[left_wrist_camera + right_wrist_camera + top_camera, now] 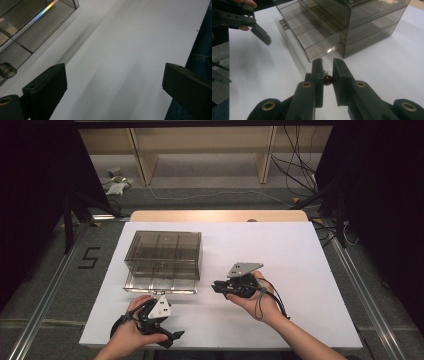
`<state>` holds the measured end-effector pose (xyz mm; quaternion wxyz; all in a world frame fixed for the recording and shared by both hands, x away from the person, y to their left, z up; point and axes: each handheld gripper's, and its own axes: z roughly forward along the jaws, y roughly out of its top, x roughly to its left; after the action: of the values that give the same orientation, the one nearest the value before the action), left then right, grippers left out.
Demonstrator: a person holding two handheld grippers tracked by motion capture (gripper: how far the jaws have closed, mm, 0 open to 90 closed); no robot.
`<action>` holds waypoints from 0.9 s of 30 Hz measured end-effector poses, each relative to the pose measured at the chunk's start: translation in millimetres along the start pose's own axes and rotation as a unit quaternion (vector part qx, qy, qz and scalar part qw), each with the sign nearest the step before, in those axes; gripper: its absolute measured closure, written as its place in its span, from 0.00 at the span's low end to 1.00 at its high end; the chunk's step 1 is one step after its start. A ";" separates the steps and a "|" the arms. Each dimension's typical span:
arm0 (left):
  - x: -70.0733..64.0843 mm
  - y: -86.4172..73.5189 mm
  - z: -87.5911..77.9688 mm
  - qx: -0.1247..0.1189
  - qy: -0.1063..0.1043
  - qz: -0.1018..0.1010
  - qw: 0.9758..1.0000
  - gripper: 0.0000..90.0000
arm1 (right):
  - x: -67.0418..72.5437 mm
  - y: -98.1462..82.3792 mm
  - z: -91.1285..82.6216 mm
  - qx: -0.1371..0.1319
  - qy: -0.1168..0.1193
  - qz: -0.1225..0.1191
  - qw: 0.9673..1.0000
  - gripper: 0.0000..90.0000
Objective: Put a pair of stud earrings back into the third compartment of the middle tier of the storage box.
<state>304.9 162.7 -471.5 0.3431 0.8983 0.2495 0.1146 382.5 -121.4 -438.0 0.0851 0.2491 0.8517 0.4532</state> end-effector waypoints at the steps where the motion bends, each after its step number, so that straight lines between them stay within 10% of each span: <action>1: 0.1 0.0 0.0 0.000 0.000 0.000 1.000 0.06 | 0.3 0.3 0.5 0.000 0.000 0.000 1.000 0.89; 27: -0.3 0.0 -0.1 -0.002 0.000 0.000 1.000 0.06 | 6.8 12.1 14.9 0.000 0.012 -0.010 1.000 0.89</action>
<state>304.5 162.6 -471.4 0.3446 0.8979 0.2488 0.1147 386.4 -101.5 -436.2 0.0790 0.2352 0.8550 0.4554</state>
